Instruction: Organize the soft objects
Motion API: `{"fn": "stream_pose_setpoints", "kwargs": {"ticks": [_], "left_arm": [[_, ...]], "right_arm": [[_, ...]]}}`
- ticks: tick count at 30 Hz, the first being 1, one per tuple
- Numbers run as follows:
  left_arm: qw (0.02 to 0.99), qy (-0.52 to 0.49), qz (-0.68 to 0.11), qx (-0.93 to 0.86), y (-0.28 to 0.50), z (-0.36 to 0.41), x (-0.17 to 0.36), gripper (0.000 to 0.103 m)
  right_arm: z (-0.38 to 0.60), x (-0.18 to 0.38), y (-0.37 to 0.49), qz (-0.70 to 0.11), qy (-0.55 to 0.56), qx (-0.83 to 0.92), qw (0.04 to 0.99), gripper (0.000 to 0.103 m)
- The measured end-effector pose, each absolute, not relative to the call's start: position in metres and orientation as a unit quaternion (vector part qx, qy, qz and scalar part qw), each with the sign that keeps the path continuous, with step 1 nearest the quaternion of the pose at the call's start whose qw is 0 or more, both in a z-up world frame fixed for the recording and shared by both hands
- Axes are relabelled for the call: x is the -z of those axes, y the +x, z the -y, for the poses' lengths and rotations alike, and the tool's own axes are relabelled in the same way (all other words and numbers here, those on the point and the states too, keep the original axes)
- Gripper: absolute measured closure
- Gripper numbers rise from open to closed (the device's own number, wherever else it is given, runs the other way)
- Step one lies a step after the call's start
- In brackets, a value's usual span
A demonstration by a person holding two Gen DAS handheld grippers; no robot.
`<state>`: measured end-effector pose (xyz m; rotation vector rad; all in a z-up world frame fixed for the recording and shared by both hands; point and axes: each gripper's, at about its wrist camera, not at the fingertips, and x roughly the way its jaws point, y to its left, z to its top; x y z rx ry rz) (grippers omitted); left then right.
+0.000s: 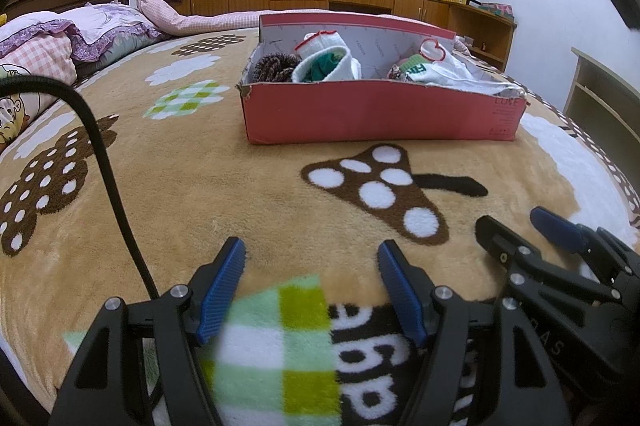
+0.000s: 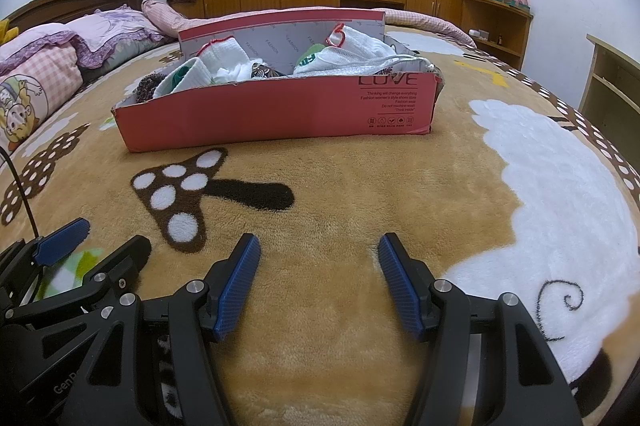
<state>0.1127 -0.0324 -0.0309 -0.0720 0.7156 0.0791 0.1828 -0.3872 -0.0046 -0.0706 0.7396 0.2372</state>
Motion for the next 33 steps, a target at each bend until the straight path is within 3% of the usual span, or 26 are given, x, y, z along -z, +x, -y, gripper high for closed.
{"fn": "stream_pose_setpoints", "kwargs": {"ticks": [33], "left_arm": [[0.936,-0.039,-0.347,-0.046,0.1097,0.0302,0.0316,0.031]], "right_arm": [[0.3875,0.0045,0.1832,-0.361,-0.034,-0.116,0.925,0.039]]}}
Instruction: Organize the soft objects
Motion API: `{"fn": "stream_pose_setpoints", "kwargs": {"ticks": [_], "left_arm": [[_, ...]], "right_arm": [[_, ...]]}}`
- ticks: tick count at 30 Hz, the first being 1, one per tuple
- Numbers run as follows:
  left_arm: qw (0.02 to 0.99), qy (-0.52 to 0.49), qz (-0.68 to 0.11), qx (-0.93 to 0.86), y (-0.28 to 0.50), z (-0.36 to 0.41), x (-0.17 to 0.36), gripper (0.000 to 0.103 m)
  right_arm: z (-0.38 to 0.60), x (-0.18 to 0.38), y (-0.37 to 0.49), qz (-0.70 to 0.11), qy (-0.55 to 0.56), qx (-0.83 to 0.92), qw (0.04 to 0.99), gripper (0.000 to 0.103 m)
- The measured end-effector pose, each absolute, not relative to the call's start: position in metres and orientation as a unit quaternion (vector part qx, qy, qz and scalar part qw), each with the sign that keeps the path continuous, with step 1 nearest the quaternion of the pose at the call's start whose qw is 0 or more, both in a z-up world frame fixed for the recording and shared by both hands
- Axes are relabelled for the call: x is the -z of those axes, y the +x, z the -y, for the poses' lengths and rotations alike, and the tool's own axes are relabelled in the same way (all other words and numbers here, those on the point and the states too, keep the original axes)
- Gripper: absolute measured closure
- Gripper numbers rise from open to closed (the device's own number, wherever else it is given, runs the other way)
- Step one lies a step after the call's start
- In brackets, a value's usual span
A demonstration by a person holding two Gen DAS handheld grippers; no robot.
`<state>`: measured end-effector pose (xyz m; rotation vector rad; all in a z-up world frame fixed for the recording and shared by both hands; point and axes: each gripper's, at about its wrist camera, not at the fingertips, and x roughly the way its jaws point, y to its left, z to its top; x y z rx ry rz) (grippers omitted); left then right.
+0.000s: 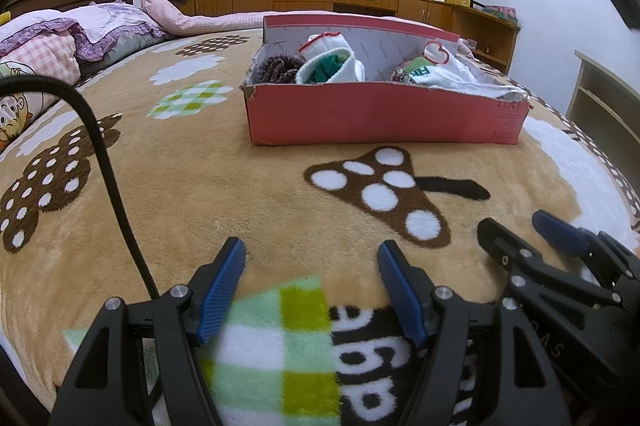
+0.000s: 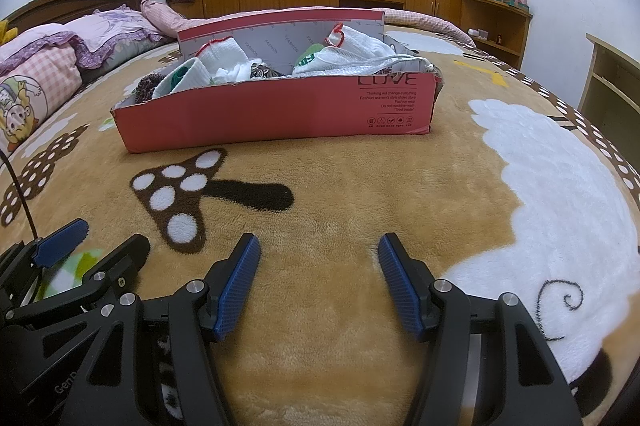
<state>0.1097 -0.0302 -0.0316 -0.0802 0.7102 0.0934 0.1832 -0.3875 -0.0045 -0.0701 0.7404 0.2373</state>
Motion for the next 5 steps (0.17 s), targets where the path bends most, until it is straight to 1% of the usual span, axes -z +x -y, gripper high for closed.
{"fn": "stream_pose_setpoints", "kwargs": {"ticks": [5], "left_arm": [[0.936,-0.039,-0.347,-0.046,0.1097,0.0303,0.0315,0.031]], "right_arm": [[0.3875,0.0044,0.1832,-0.361,-0.034,-0.116,0.925,0.039]]}}
